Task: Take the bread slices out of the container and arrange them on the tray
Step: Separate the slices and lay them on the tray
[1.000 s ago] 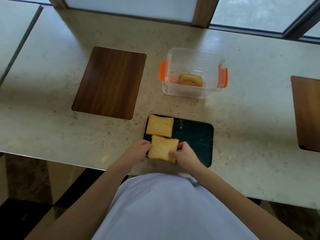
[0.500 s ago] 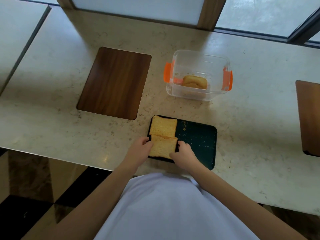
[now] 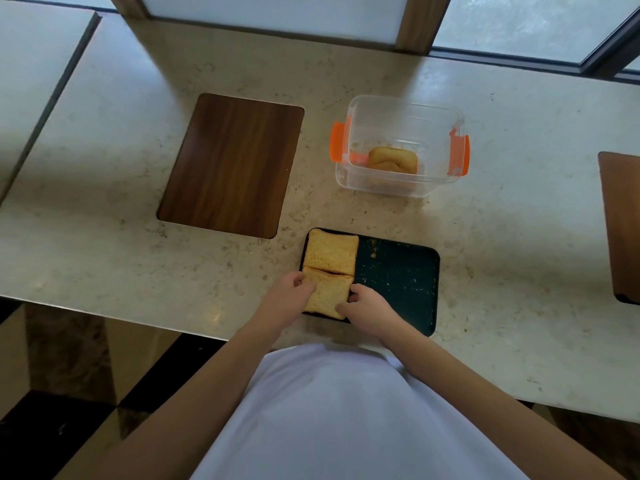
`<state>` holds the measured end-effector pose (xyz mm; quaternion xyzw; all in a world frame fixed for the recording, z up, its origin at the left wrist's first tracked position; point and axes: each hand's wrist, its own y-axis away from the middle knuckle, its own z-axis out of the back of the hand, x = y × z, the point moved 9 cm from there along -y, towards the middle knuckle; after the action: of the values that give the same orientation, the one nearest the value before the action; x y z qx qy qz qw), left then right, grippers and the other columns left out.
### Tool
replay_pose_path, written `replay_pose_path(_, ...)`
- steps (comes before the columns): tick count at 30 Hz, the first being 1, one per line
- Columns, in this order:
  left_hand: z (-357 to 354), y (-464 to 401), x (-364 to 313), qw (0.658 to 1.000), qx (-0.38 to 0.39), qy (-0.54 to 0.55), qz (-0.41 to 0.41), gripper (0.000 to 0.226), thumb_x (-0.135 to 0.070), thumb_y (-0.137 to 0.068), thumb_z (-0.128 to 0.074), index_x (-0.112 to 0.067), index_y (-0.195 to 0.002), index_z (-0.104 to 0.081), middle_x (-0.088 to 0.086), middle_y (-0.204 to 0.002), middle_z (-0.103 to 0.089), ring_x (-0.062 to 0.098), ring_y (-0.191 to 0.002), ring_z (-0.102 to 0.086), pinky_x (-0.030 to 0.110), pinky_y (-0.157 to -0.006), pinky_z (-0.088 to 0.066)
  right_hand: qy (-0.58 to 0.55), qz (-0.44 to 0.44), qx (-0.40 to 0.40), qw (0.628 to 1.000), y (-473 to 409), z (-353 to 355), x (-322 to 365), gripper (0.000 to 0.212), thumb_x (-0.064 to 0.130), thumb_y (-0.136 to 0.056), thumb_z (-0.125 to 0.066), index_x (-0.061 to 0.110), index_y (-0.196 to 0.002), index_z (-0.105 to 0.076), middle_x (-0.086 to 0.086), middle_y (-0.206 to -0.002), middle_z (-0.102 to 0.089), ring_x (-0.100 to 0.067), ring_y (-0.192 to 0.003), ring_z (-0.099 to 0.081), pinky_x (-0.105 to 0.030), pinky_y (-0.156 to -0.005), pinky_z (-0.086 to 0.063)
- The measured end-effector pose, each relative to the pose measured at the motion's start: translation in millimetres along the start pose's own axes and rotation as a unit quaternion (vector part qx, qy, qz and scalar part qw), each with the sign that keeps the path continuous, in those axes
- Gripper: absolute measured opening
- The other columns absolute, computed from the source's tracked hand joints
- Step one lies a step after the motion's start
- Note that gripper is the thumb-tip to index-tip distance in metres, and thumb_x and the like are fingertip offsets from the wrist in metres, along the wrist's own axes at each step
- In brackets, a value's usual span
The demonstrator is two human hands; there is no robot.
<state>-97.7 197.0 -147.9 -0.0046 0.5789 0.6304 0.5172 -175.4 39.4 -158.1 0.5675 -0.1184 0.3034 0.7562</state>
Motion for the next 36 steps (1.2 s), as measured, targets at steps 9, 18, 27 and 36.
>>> replay_pose_path(9,-1,-1,0,1.000,0.014,-0.014,-0.004,0.058,-0.036,-0.096,-0.053,-0.016,-0.150,-0.043,0.003,-0.153,-0.047,0.019,-0.134,-0.046,0.031,-0.096,-0.036,0.020,0.004,-0.011,1.000,-4,0,0,0.022,0.015,-0.094,-0.053,0.005,-0.111,-0.061,-0.018,-0.109,-0.066,-0.022,-0.078,-0.054,-0.034,-0.063,-0.043)
replay_pose_path(18,-7,-2,0,0.999,0.028,-0.038,0.001,0.056,-0.032,-0.098,-0.050,-0.015,-0.150,-0.043,0.003,-0.152,-0.048,0.018,-0.132,-0.047,0.029,-0.093,-0.036,0.015,0.008,-0.026,1.000,-7,1,-4,0.027,0.015,-0.094,-0.051,0.014,-0.120,-0.053,-0.011,-0.112,-0.061,-0.025,-0.090,-0.062,-0.031,-0.062,-0.044)
replay_pose_path(27,-2,-7,-16,0.999,-0.007,-0.050,-0.017,0.020,-0.025,-0.096,-0.049,-0.041,-0.085,-0.050,-0.016,-0.080,-0.047,-0.003,-0.061,-0.042,0.016,-0.056,-0.033,0.013,0.007,-0.046,0.999,-16,8,-8,0.039,0.013,-0.095,-0.049,0.010,-0.134,-0.047,-0.011,-0.122,-0.057,-0.023,-0.095,-0.060,-0.033,-0.069,-0.049)
replay_pose_path(36,-2,-14,-49,0.996,-0.005,-0.064,-0.061,0.010,-0.019,-0.090,-0.052,-0.027,-0.085,-0.050,-0.011,-0.074,-0.048,0.005,-0.064,-0.045,0.027,-0.057,-0.034,-0.011,0.013,-0.075,0.997,-25,30,9,0.060,0.018,-0.095,-0.055,0.009,-0.151,-0.036,-0.008,-0.136,-0.050,-0.014,-0.098,-0.050,-0.030,-0.079,-0.048)
